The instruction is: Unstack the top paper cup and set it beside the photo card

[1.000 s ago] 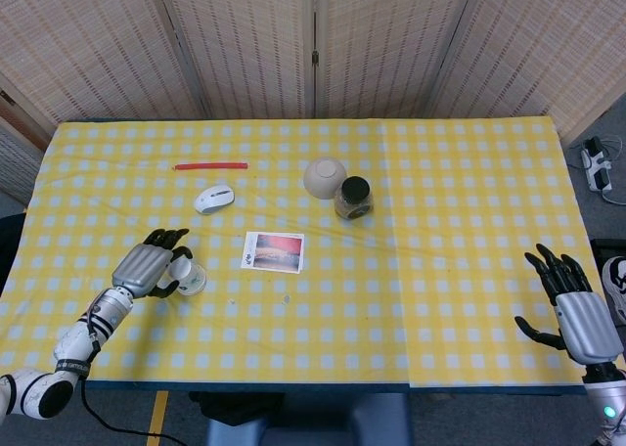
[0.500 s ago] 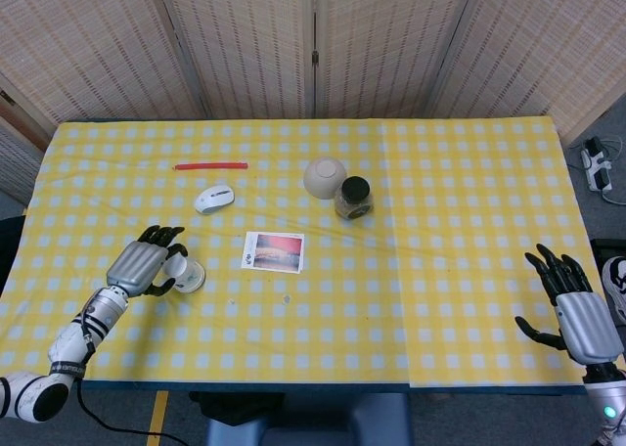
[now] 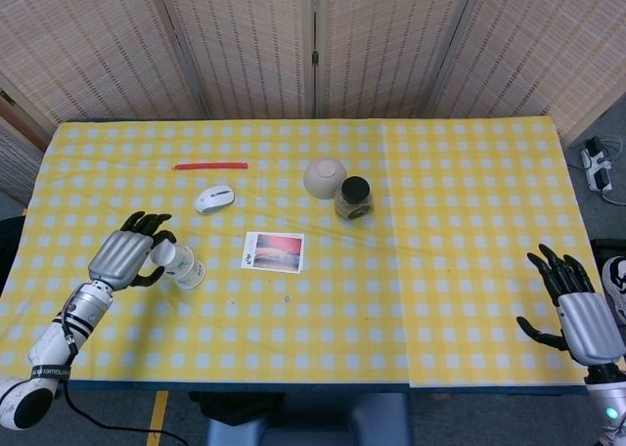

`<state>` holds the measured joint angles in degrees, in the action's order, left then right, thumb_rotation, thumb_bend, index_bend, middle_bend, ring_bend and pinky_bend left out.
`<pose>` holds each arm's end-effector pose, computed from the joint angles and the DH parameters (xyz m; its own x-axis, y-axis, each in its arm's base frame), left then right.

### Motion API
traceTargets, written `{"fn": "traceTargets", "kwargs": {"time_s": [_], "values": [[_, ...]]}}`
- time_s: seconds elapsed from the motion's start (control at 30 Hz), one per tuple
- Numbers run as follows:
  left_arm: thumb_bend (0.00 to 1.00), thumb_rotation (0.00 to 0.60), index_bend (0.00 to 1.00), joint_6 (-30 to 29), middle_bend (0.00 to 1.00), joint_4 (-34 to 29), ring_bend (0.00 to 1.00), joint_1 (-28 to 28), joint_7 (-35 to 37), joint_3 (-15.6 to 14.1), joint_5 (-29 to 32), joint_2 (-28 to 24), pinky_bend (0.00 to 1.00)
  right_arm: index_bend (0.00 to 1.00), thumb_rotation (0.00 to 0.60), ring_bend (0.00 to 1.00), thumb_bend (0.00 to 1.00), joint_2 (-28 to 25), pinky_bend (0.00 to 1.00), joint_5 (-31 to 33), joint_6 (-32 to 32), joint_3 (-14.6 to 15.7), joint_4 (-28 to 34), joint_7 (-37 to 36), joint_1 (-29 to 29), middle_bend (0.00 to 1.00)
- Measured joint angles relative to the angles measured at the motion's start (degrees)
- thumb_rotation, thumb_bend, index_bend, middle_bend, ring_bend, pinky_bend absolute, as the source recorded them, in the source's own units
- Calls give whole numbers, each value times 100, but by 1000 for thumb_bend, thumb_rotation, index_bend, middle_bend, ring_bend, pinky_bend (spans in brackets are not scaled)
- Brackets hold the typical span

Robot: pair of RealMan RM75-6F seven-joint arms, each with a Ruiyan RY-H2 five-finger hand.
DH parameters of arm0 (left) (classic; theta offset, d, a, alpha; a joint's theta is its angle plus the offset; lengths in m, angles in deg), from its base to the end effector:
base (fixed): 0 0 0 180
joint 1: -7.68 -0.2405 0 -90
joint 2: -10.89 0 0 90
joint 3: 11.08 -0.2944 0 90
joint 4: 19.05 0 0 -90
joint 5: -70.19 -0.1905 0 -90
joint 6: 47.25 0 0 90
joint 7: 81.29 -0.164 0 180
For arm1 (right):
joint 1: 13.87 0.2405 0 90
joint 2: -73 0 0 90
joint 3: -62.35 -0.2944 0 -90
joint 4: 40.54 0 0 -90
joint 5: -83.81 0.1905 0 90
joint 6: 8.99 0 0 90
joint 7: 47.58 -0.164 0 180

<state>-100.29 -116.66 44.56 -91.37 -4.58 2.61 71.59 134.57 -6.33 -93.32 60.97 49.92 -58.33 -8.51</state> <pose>-0.2297 0.3643 0.1480 0.5240 0.2603 0.8110 0.8441 -0.2859 -0.4536 -0.3363 -0.2004 0.2014 0.3006 -0.0461 0.9526 -0.9518 -0.0779 0.2966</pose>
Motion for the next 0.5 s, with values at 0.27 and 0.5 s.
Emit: {"fn": "traceTargets", "kwargs": {"time_s": [0.27, 0.5], "values": [[438, 600, 415, -421, 121, -503, 105, -72, 250, 281, -205, -410, 50, 0, 600, 91, 279, -10, 0, -15, -11, 5, 35, 32, -7, 0], [438, 600, 418, -154, 122, -723, 103, 97, 428, 350, -405, -455, 49, 0, 600, 92, 279, -6, 0, -4, -5, 12, 39, 32, -17, 0]]}}
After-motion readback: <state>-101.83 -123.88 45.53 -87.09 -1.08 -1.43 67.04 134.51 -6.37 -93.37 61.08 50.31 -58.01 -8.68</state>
